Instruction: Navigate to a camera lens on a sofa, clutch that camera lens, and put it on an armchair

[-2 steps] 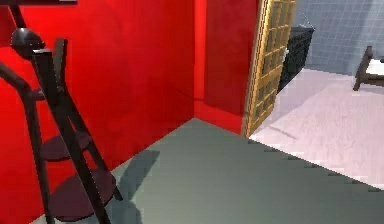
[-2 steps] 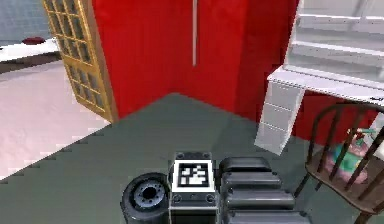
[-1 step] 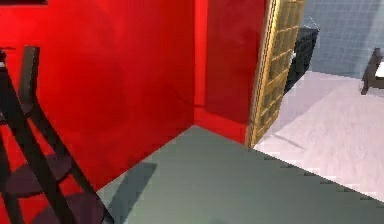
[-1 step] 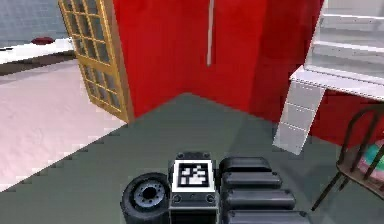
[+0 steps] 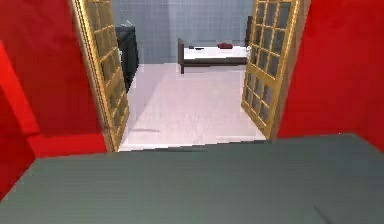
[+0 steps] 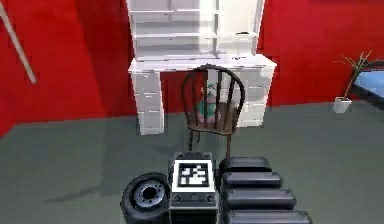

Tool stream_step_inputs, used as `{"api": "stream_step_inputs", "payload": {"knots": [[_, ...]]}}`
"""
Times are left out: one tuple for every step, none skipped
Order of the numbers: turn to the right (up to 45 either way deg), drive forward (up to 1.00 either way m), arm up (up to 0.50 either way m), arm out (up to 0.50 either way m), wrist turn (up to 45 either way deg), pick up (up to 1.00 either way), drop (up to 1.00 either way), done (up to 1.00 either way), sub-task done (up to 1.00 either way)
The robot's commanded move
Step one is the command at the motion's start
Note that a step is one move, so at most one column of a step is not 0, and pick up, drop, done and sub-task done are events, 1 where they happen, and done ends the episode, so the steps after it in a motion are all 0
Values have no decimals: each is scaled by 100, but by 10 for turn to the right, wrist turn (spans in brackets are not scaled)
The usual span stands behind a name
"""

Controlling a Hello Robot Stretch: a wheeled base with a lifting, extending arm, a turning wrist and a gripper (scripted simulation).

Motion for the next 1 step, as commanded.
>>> {"api": "stream_step_inputs", "payload": {"knots": [[450, 0, 0, 0, 0, 0, 0, 0, 0]]}}
